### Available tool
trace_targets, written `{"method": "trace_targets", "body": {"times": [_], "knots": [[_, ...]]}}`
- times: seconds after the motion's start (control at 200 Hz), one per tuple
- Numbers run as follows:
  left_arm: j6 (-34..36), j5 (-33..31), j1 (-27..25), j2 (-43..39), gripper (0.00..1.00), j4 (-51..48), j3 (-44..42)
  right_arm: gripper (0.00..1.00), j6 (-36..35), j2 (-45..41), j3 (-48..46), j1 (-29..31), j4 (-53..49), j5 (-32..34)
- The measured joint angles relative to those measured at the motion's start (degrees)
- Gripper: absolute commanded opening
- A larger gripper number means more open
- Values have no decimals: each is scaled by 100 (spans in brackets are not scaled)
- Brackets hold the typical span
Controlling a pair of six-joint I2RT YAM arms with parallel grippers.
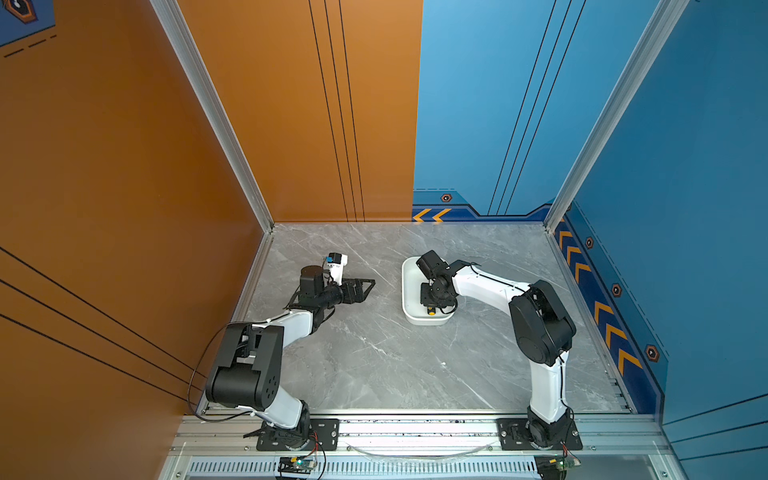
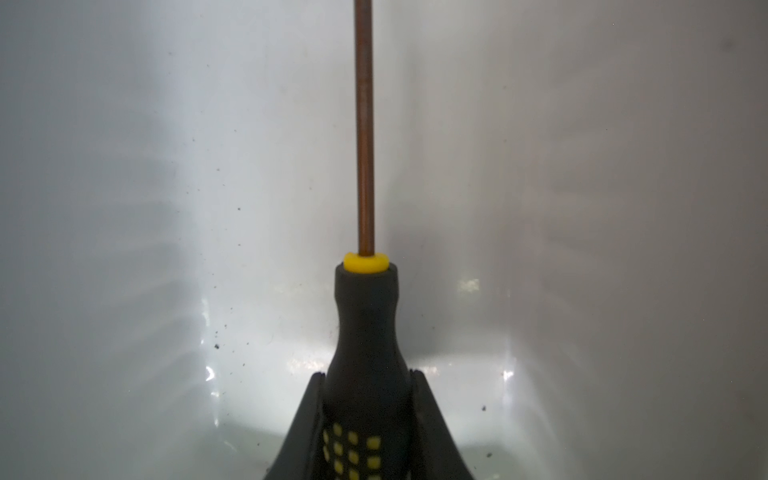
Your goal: Put the screwdriver in the bin
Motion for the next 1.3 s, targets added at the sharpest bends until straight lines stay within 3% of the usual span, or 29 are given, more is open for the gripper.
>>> {"method": "trace_targets", "body": {"times": [0.23, 0.726, 1.061, 1.302], "knots": [[22, 46, 0, 7, 98, 13, 0, 0, 35, 144, 0, 2, 22, -2], [90, 66, 0, 37, 98, 13, 0, 50, 63, 164, 31, 0, 26, -101], [90, 66, 0, 37, 98, 13, 0, 57, -15, 9, 122, 0, 15, -149], [87, 63, 0, 37, 98, 13, 0, 62, -702, -1202, 308, -28, -236, -26]]}}
